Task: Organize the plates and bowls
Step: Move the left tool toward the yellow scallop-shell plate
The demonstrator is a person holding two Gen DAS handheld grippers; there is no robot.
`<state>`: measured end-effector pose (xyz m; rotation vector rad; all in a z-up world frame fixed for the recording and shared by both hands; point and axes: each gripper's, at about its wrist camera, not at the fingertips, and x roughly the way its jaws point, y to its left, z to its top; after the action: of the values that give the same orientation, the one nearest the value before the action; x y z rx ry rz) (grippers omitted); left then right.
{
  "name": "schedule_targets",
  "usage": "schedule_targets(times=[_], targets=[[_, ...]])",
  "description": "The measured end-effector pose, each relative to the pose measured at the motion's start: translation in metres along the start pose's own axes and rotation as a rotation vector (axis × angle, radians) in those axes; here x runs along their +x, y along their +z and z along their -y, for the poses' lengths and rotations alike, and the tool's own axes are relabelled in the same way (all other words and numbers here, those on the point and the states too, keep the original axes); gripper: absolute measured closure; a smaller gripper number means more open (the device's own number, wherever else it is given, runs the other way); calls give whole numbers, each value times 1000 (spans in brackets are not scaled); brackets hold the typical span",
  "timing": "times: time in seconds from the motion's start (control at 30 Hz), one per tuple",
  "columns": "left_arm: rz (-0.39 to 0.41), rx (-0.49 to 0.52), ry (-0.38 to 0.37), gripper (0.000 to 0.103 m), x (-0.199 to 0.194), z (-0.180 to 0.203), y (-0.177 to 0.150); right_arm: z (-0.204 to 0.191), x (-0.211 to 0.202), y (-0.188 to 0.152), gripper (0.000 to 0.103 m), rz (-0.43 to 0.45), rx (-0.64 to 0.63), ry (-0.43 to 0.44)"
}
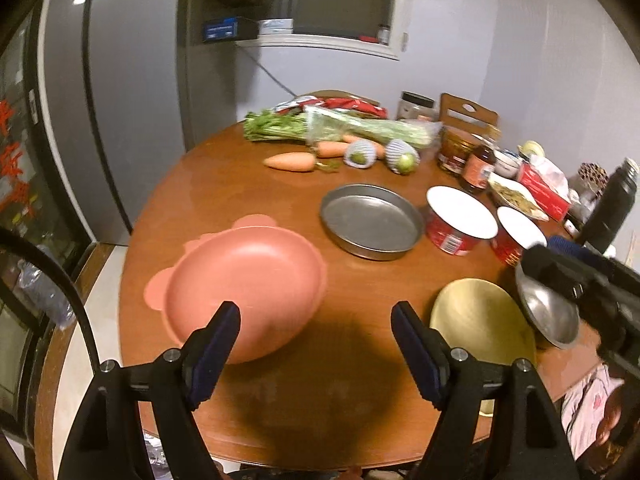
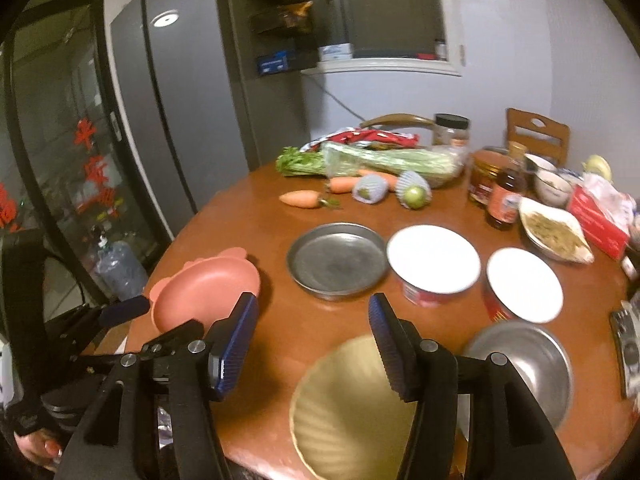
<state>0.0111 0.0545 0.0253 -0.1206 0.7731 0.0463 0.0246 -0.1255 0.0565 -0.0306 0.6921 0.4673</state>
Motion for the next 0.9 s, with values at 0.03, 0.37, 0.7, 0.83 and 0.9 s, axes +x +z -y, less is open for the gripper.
schedule_targets(times=[0.03, 0.37, 0.7, 0.83, 0.9], targets=[[-4, 9, -10, 26, 1, 5, -1, 4, -3, -4, 43, -3, 6, -5], [-37, 93, -45, 26, 13, 48, -13, 40, -31, -55, 41, -44, 90, -66], [-59, 145, -46, 26, 18, 66, -21, 59, -40, -78, 41, -61, 140, -83], [-72, 157, -56, 26, 23, 70, -23, 63, -38, -84, 41, -84, 157, -76], [-78, 162, -57, 26, 27, 72, -23, 63, -37, -89, 41, -104, 163, -67]])
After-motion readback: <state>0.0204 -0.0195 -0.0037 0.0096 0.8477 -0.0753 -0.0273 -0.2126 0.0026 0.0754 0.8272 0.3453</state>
